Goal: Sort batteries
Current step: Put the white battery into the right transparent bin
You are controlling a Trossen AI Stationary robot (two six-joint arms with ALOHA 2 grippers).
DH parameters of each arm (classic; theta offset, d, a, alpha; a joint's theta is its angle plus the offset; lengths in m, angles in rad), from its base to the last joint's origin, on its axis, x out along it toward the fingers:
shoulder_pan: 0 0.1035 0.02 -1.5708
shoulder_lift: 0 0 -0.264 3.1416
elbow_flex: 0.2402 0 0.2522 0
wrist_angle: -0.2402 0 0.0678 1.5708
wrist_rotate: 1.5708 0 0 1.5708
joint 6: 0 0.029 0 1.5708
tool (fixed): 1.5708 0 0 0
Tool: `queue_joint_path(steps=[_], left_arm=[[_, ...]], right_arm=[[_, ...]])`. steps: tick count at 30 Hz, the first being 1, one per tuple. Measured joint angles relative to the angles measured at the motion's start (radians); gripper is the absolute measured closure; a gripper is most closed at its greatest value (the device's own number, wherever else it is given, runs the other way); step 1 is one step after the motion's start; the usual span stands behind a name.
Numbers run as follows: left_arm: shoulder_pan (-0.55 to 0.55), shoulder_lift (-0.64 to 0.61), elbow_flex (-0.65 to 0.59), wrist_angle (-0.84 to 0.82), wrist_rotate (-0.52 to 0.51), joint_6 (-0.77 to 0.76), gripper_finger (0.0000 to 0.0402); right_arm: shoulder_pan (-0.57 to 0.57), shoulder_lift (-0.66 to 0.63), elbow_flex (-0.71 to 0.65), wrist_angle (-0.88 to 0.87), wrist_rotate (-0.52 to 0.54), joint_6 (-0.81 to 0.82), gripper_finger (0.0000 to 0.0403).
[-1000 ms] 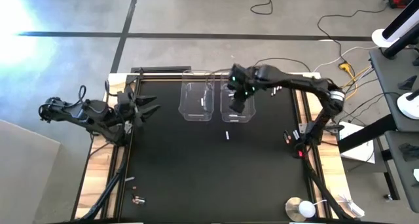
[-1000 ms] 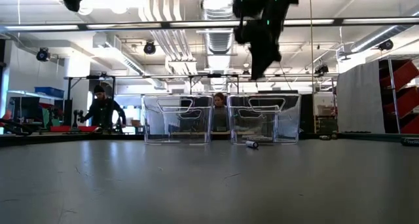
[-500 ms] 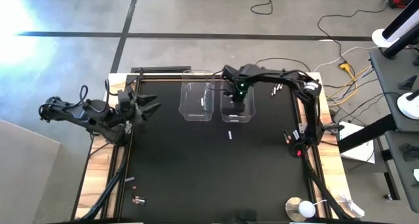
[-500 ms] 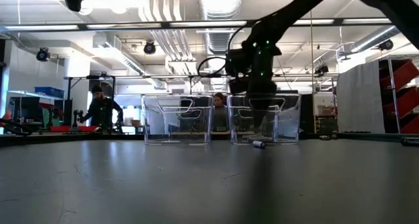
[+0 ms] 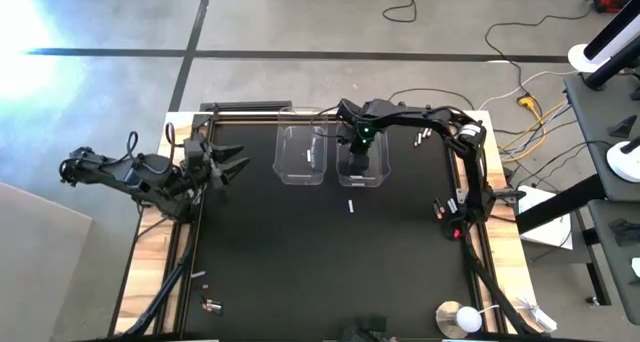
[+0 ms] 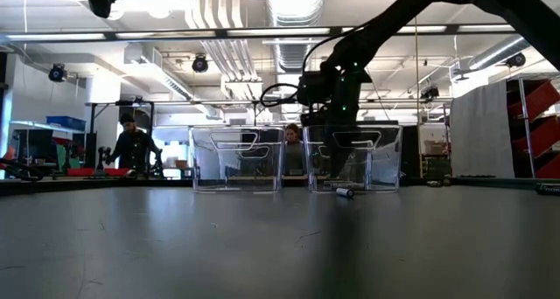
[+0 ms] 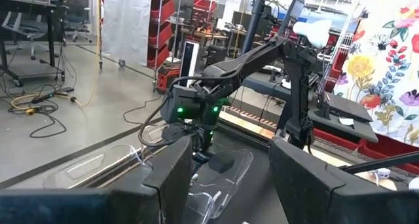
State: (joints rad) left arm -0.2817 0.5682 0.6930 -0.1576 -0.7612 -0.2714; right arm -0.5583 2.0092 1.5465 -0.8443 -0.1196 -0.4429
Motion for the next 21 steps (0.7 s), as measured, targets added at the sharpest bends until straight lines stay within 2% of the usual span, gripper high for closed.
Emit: queue_joint_path(steps=[5,12,17,21], left_arm=[[0.000,-0.005,0.000,0.010,0.000,0.009,0.0219],[0.000,-0.020,0.000,0.042,0.031,0.056,0.0219],[0.000,-0.021,0.000,0.127,0.164,0.148,0.0219],[0.000,-0.022,0.000,0.147,0.282,0.174,0.0219]], right_arm=[[0.008,-0.069,0.036,-0.019,0.035,0.006,0.0299],[0.056,-0.288,0.057,-0.006,0.098,0.164,0.0243],[0.178,-0.432,0.054,-0.003,0.104,0.381,0.0221],[0.356,-0.485,0.040,-0.002,0.245,0.571,0.0202]])
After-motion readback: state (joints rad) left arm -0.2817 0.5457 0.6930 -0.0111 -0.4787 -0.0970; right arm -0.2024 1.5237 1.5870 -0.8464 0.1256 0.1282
